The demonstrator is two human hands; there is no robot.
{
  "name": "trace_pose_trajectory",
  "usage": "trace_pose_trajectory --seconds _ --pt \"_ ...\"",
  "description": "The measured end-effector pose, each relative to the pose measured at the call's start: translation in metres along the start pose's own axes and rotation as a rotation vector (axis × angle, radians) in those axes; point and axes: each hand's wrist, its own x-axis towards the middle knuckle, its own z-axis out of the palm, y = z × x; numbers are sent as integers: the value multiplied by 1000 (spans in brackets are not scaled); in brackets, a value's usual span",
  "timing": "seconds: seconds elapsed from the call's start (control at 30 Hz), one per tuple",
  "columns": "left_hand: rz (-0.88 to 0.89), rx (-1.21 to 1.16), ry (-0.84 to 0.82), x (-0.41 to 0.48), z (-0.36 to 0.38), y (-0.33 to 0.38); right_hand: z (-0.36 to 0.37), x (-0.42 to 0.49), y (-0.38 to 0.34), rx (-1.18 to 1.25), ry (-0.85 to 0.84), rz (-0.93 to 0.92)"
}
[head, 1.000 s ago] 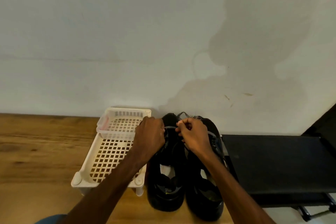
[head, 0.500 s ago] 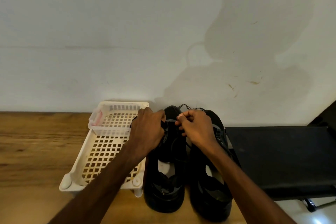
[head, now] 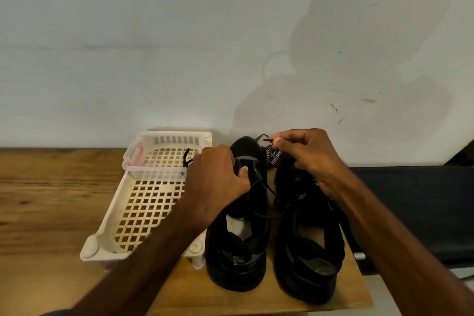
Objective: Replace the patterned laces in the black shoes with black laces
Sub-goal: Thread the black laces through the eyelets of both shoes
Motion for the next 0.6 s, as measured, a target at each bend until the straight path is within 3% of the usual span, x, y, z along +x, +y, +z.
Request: trace_pose_trajectory --seconds 0.17,0.37,0.6 --pt "3 95 -17 2 1 9 14 -3 4 -118 -23 -122" --pt "-32 160 25 -5 2 17 21 0 6 -331 -45 -112" --pt "-79 75 63 -7 3 18 28 -2 8 -390 -70 -113"
